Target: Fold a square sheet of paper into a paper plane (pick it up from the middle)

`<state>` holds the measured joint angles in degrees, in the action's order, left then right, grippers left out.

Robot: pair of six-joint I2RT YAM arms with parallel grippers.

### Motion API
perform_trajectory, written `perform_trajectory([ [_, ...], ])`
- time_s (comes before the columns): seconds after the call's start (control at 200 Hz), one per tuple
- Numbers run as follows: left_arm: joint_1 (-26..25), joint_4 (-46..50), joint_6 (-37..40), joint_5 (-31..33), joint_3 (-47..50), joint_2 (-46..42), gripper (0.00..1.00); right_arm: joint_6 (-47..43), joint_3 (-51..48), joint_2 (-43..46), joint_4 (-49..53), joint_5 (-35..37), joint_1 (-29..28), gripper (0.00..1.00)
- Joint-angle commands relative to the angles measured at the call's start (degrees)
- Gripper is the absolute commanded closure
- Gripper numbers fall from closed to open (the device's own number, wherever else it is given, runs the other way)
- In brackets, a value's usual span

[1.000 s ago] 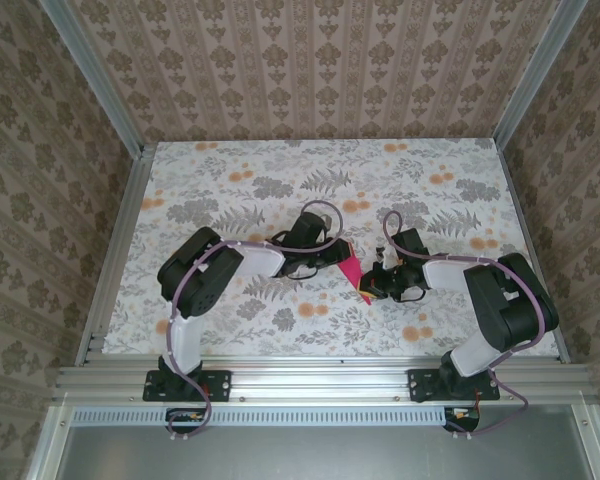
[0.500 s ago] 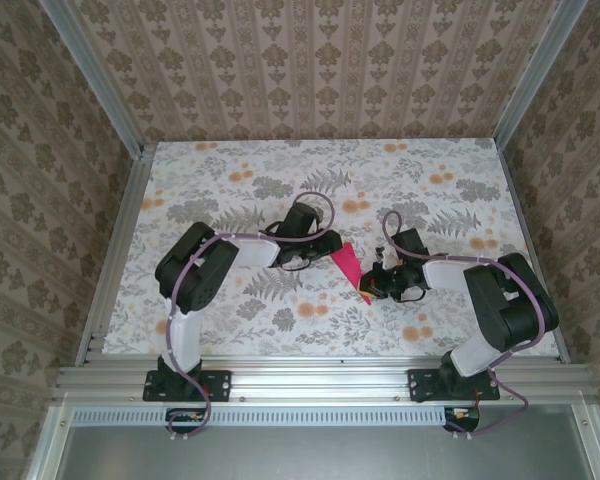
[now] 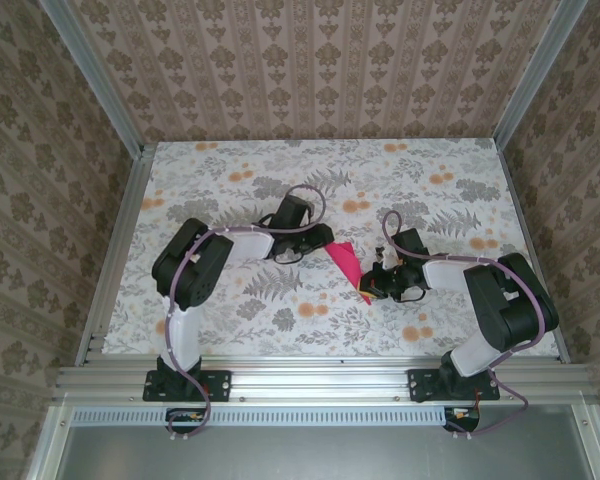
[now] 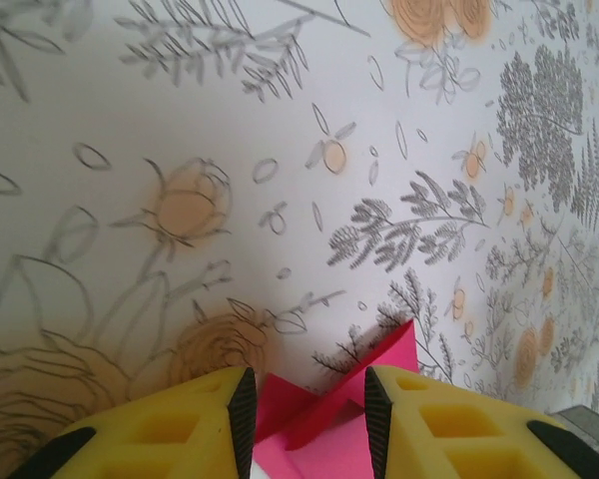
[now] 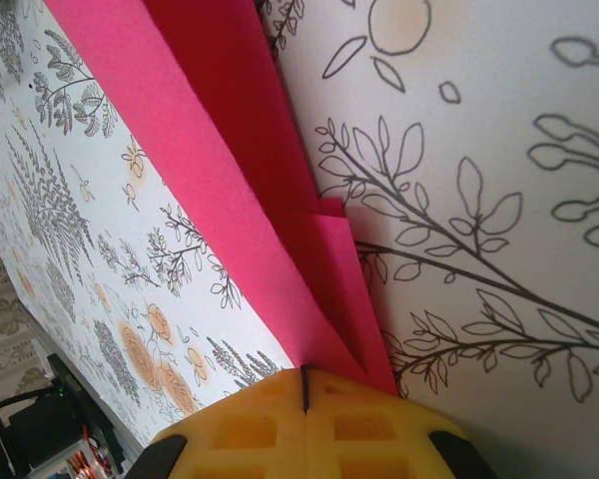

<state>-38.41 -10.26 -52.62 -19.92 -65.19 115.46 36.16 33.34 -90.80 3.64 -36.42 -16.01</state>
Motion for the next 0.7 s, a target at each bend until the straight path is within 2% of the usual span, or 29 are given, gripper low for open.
perform_trajectory([
  [0.0,1.6,5.0,2.3,0.0,-1.9,0.7,0.63,-0.8,-1.6,-2.4,7.5,7.2,-0.2,1.0],
  [0.15,1.3,10.1,4.6,0.7,-4.0,-3.8,0.62,-0.8,-1.7,-2.4,7.2,6.9,-0.3,1.0],
  [0.345,-1.1,12.0,4.5,3.0,-2.2,-11.2,0.6,-0.7,-1.7,-2.0,6.8,6.5,-0.3,1.0],
  [0.515,-7.3,14.3,4.3,6.7,-1.2,-14.5,0.6,-0.5,-2.1,-1.4,6.0,6.2,-0.3,1.0],
  [0.695,-13.1,13.5,2.4,8.9,-2.2,-12.1,0.6,-0.7,-2.2,-1.4,5.7,5.9,-0.2,0.99],
])
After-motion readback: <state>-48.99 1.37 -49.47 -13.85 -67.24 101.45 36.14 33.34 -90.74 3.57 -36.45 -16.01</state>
